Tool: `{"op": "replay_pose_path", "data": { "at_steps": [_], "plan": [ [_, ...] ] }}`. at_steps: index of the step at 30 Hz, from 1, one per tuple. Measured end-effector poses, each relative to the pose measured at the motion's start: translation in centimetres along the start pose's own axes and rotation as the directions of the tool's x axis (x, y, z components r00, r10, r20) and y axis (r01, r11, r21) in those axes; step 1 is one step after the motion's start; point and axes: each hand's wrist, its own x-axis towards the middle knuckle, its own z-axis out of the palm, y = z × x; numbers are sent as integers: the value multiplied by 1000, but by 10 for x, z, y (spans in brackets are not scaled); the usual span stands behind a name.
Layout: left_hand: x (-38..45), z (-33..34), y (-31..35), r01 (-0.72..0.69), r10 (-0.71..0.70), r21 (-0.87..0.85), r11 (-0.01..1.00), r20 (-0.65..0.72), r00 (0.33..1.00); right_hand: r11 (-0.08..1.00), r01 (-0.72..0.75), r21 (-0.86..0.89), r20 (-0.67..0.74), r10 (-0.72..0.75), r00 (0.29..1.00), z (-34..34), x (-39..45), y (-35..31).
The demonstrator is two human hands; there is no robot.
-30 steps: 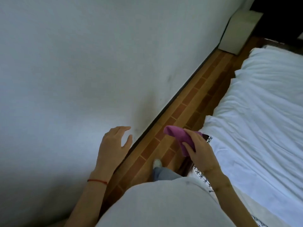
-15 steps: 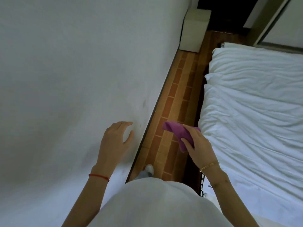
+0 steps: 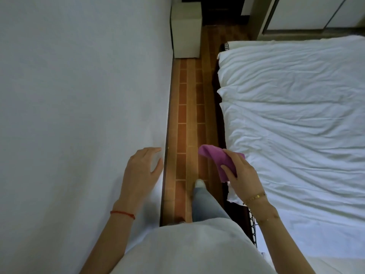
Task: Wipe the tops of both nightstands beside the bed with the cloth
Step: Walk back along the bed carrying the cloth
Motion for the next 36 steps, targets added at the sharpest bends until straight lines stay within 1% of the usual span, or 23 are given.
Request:
{"op": "replay_pose_path", "data": {
  "at_steps": [4, 8, 13, 16, 19, 26, 29, 36],
  "plan": [
    [80, 16, -4, -25, 25, -9, 1000, 6, 1000, 999, -34, -13, 11, 34, 999, 0, 68, 15],
    [172, 31, 10, -34, 34, -14, 999, -8, 999, 999, -38, -4, 0, 38, 999, -16, 155, 32],
    [289, 41, 35, -38, 38, -20, 999, -26, 999, 999, -2, -37, -23, 1, 1000, -55, 274, 50],
    [350, 44, 41, -5, 5, -27, 1000, -7, 1000, 998, 14, -53, -14, -15, 1000, -71, 337, 53],
    [403, 46, 45, -1, 0, -27, 1000, -17, 1000, 999, 29, -46, 6, -29, 1000, -79, 393, 55],
    [545, 64, 26, 35, -35, -32, 999, 9, 999, 999, 3, -51, 26, -1, 1000, -68, 537, 70],
    [624, 68, 16, 16, -16, -53, 998, -10, 1000, 998, 7, -57, 33, -5, 999, -63, 619, 71],
    [818, 49, -6, -38, 37, -25, 999, -27, 999, 999, 14, -36, -16, -15, 1000, -66, 798, 53]
  ]
}}
